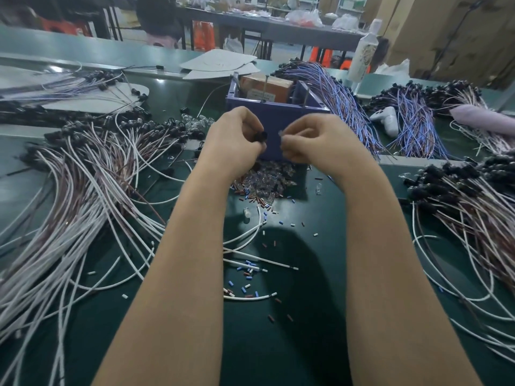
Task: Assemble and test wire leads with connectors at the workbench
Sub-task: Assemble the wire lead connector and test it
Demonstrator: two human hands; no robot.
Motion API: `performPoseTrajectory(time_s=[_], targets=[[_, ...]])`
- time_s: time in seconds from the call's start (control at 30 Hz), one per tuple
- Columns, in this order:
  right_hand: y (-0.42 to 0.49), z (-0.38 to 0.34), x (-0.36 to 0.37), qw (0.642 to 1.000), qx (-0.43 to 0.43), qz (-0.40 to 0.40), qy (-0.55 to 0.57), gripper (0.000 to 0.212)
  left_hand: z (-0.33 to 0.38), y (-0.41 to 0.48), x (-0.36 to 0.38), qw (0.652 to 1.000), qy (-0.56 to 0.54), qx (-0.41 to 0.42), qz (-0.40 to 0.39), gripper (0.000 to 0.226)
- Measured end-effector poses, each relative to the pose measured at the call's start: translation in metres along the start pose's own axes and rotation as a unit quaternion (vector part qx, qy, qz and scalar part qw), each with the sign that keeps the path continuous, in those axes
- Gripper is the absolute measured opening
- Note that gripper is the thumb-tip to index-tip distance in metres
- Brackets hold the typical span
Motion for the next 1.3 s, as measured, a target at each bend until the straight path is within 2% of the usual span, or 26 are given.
performPoseTrajectory(time_s=[0.07,0.3,0.43,0.63,0.93,1.03,1.13,1.3], targets=[[-0.003,-0.01,-0.004,0.999,-0.036,0.007,0.034,0.011,0.001,0.0,-0.001,1.0,-0.005,0.004,0.001,0.028],[-0.008,-0.023,-0.003,0.995,-0.084,0.039,-0.022,0.016,0.002,0.002,0.0,1.0,-0.006,0.014,0.003,0.027],[-0.008,-0.025,-0.003,0.993,-0.087,0.068,-0.036,0.011,0.002,0.003,0.001,1.0,0.008,0.021,-0.001,0.028],[-0.008,-0.027,-0.006,0.987,-0.102,0.104,-0.062,0.009,0.004,0.003,0.004,0.999,0.034,0.033,-0.015,0.017],[-0.008,-0.027,-0.007,0.979,-0.105,0.12,-0.124,0.007,0.014,0.0,0.006,0.994,0.079,0.07,-0.037,0.011],[-0.008,-0.025,-0.015,0.989,-0.1,0.106,-0.029,0.002,0.025,-0.001,0.001,0.992,0.058,0.112,-0.025,0.008],[-0.006,-0.019,-0.022,0.989,-0.086,0.086,0.088,0.012,0.029,-0.002,-0.003,0.991,0.051,0.126,0.002,0.007],[-0.004,-0.008,-0.018,0.982,-0.022,0.046,0.18,0.009,0.035,-0.004,-0.002,0.987,0.063,0.151,0.006,0.013]])
Point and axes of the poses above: each hand's wrist, its own y-axis towards the middle knuckle, its own x-axis out of the palm, z = x × y, the point moved 7 cm from there along y, towards the middle knuckle, and after that the axes turned 11 degrees about x, right-handed, at the moved point
